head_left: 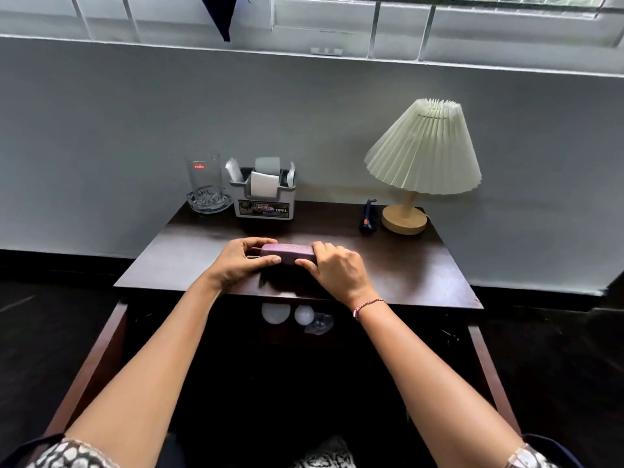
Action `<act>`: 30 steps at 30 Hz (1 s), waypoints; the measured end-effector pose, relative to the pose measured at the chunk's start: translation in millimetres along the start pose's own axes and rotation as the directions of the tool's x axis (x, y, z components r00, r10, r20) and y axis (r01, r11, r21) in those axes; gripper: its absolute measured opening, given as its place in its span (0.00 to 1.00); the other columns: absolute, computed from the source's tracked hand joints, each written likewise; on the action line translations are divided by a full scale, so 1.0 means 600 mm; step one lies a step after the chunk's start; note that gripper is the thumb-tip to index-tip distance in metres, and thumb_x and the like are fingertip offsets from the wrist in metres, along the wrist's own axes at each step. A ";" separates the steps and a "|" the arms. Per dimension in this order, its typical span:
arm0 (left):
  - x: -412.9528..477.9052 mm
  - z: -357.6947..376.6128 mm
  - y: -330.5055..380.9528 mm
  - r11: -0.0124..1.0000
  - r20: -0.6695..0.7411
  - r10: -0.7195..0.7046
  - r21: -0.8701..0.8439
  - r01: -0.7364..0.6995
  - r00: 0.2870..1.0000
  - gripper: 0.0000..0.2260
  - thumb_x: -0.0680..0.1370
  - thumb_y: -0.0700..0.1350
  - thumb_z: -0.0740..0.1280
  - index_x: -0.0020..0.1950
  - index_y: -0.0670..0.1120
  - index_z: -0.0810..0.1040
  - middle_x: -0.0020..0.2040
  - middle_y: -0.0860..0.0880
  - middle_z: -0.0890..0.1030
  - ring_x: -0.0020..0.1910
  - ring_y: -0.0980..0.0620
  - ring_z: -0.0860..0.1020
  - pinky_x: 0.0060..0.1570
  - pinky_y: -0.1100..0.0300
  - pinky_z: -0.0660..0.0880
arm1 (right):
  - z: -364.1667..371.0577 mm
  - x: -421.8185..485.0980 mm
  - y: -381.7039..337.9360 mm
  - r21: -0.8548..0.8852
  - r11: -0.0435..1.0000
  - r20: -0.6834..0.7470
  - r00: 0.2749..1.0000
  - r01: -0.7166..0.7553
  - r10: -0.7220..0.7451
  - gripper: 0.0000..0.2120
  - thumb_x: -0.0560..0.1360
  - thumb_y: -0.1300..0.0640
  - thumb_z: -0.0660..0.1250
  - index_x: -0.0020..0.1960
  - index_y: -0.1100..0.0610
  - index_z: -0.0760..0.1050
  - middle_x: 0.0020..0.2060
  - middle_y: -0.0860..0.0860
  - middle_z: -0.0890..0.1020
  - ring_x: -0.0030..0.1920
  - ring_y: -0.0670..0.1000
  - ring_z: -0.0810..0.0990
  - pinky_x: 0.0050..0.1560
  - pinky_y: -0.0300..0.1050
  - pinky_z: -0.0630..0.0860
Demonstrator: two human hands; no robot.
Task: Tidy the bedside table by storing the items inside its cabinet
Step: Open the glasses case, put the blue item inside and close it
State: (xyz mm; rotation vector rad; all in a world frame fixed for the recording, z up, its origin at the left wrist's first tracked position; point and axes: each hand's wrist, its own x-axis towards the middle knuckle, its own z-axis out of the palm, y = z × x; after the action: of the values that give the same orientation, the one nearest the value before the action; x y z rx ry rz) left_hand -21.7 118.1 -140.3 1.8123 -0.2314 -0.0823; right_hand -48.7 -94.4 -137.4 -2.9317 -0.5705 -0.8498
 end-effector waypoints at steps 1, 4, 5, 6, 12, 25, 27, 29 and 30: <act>-0.002 0.001 0.000 1.000 -0.002 0.007 -0.017 -0.007 1.000 0.16 0.70 0.36 0.73 0.56 0.45 0.78 0.46 0.51 0.82 0.39 0.65 0.81 0.39 0.74 0.74 | -0.003 -0.002 -0.002 -0.045 0.999 -0.047 0.999 0.016 -0.019 0.22 0.76 0.39 0.60 0.47 0.59 0.76 0.38 0.55 0.84 0.36 0.56 0.83 0.30 0.46 0.76; -0.006 0.002 -0.003 0.997 -0.010 0.022 -0.077 -0.023 1.000 0.15 0.69 0.37 0.74 0.54 0.49 0.79 0.47 0.49 0.83 0.40 0.63 0.82 0.40 0.73 0.75 | -0.002 -0.007 -0.008 -0.142 0.990 -0.183 0.983 -0.003 -0.023 0.19 0.71 0.40 0.68 0.37 0.57 0.76 0.27 0.50 0.81 0.24 0.51 0.80 0.20 0.40 0.70; -0.006 0.002 -0.003 0.996 -0.006 0.028 -0.084 -0.028 1.000 0.15 0.69 0.37 0.74 0.54 0.49 0.79 0.47 0.49 0.83 0.40 0.62 0.82 0.40 0.72 0.75 | 0.000 -0.008 -0.009 -0.162 0.987 -0.209 0.978 -0.008 -0.026 0.19 0.70 0.40 0.69 0.36 0.56 0.76 0.26 0.50 0.80 0.24 0.51 0.80 0.19 0.39 0.70; -0.007 0.003 -0.002 0.996 0.003 0.032 -0.088 -0.032 0.999 0.16 0.69 0.37 0.74 0.54 0.49 0.79 0.47 0.49 0.83 0.40 0.62 0.81 0.40 0.72 0.75 | -0.001 -0.010 -0.009 -0.187 0.982 -0.223 0.974 -0.009 -0.033 0.19 0.70 0.39 0.69 0.36 0.56 0.76 0.26 0.49 0.80 0.24 0.50 0.79 0.19 0.39 0.69; -0.009 0.009 -0.002 0.996 0.006 0.065 -0.062 -0.064 0.998 0.19 0.69 0.36 0.74 0.58 0.47 0.78 0.51 0.49 0.81 0.48 0.58 0.79 0.43 0.73 0.75 | 0.003 -0.008 0.005 -0.414 0.906 -0.214 0.957 0.092 -0.195 0.21 0.73 0.37 0.61 0.35 0.53 0.76 0.24 0.47 0.79 0.22 0.45 0.77 0.19 0.38 0.68; 0.009 0.045 0.005 0.992 -0.048 0.080 -0.096 -0.084 0.996 0.22 0.68 0.36 0.74 0.61 0.44 0.77 0.50 0.53 0.80 0.52 0.55 0.78 0.51 0.68 0.76 | 0.011 -0.002 0.044 -0.425 0.884 -0.187 0.938 0.192 -0.293 0.23 0.77 0.41 0.53 0.48 0.54 0.80 0.29 0.48 0.82 0.25 0.46 0.79 0.24 0.38 0.72; 0.009 0.046 0.005 0.992 -0.051 0.083 -0.096 -0.088 0.995 0.22 0.68 0.36 0.74 0.61 0.44 0.77 0.51 0.52 0.80 0.52 0.54 0.78 0.53 0.66 0.76 | 0.011 -0.003 0.044 -0.415 0.888 -0.184 0.938 0.197 -0.294 0.23 0.77 0.42 0.51 0.47 0.54 0.80 0.29 0.48 0.81 0.25 0.46 0.79 0.24 0.38 0.72; 0.010 0.047 0.005 0.990 -0.051 0.085 -0.107 -0.090 0.995 0.21 0.68 0.36 0.74 0.61 0.44 0.77 0.51 0.51 0.79 0.53 0.54 0.78 0.54 0.64 0.75 | 0.012 -0.003 0.044 -0.404 0.894 -0.177 0.942 0.193 -0.283 0.23 0.77 0.42 0.51 0.46 0.54 0.80 0.29 0.48 0.81 0.25 0.46 0.79 0.24 0.38 0.72; 0.010 0.047 0.005 0.989 -0.051 0.083 -0.114 -0.089 0.995 0.21 0.68 0.36 0.74 0.60 0.45 0.77 0.52 0.50 0.79 0.53 0.53 0.78 0.56 0.62 0.75 | 0.011 -0.002 0.044 -0.396 0.899 -0.172 0.946 0.188 -0.274 0.23 0.77 0.42 0.51 0.46 0.54 0.80 0.29 0.48 0.81 0.25 0.46 0.79 0.24 0.38 0.72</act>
State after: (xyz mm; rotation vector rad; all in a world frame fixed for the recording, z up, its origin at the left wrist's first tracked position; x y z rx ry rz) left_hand -21.3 89.5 -143.9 1.6841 -0.2667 0.0066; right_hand -36.9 -118.6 -141.9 -3.0657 -0.8383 -1.4484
